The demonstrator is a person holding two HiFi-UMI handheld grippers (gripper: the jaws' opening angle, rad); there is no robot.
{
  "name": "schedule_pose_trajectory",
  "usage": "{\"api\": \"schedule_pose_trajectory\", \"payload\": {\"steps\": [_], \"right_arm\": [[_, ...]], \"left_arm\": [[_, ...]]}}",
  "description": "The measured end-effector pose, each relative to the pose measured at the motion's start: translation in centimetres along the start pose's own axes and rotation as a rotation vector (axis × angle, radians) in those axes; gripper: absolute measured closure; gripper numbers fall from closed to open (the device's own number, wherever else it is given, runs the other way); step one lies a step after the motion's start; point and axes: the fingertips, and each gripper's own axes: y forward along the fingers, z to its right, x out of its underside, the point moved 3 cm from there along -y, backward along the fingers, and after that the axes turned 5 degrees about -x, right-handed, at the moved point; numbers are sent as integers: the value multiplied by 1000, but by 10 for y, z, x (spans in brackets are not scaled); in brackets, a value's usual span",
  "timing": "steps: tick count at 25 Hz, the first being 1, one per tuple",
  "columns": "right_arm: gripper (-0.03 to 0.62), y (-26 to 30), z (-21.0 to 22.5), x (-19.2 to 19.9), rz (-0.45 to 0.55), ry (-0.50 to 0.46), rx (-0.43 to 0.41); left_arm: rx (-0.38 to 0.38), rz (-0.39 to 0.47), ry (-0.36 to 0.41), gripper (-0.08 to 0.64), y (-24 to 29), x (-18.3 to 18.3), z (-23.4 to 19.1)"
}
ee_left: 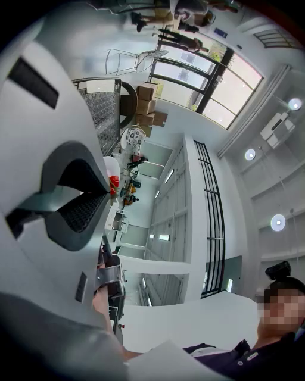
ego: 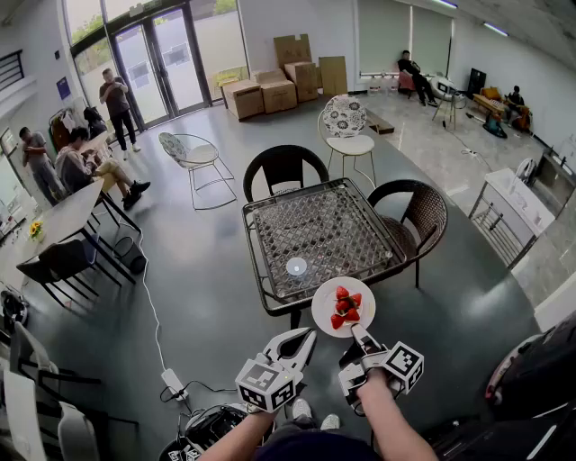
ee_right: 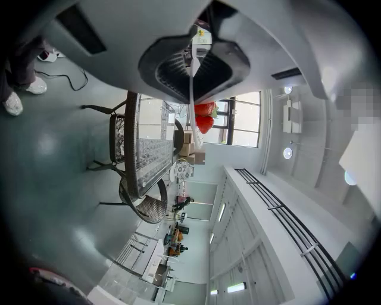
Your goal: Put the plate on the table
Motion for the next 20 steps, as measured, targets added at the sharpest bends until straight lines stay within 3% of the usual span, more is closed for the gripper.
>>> {"api": "schedule_pose_trajectory", "payload": {"steps": [7,20], "right_arm": [[580,-5,1,2,7,44,-15],[580,-12,2,-6,-30,34,-10]], "left_arm": [[-2,0,-6,554,-3,1,6],[-31,-9,-20,554,-3,9,19]]}}
